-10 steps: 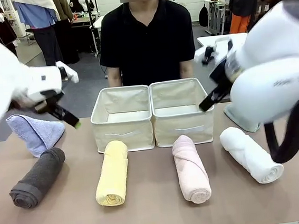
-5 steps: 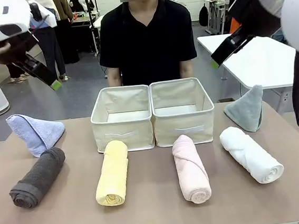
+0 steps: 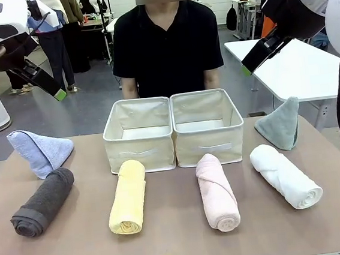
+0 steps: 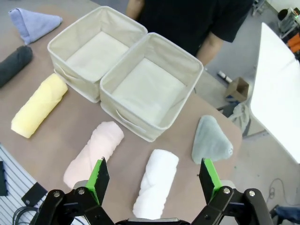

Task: Sort the towels based on their folding style.
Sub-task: Pick up one triangle-folded towel and place it in the left Fabric basket.

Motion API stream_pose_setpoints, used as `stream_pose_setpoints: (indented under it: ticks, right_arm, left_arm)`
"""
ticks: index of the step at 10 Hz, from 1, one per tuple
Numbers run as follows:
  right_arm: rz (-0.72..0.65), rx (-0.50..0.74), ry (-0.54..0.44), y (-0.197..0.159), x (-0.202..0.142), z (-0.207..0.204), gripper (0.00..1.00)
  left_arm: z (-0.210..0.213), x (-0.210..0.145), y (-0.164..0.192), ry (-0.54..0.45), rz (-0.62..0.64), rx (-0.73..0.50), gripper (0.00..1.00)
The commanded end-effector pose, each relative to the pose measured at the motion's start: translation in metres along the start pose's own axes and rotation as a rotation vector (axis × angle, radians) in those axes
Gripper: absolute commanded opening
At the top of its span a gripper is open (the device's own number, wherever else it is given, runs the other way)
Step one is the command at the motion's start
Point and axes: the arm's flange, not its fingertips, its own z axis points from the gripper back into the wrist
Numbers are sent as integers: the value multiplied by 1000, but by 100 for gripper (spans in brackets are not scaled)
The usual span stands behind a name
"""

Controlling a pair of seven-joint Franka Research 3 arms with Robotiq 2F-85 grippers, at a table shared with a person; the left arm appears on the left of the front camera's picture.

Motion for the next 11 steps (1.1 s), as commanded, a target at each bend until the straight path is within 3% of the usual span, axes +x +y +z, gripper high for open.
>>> stream_pose_setpoints:
  ticks: [1,2,3,4,6,7,9,11]
  right_arm:
    - [3,23,-9,-1,1,-3,100]
    - [0,0,0,0,0,0,100]
    - [-88,194,-115,-46,-12,10,100]
    - [-202,222,-190,-84,-27,12,100]
    - [-359,216,-212,-131,-57,4,100]
    - [-377,261,-229,-143,-69,-1,100]
    - [-368,429,-250,-170,-97,-12,100]
    - [-415,524,-323,-190,-122,-14,100]
  left_arm:
    - [1,4,1,5,-2,-3,100]
    - [0,0,0,0,0,0,100]
    - [11,-10,40,-15,62,-157,100]
    - [19,-19,76,-40,116,-201,100]
    - [32,-48,126,-84,194,-208,100]
    - [29,-61,151,-102,266,-240,100]
    - [31,-98,187,-156,336,-468,100]
    - [39,-131,206,-251,371,-549,100]
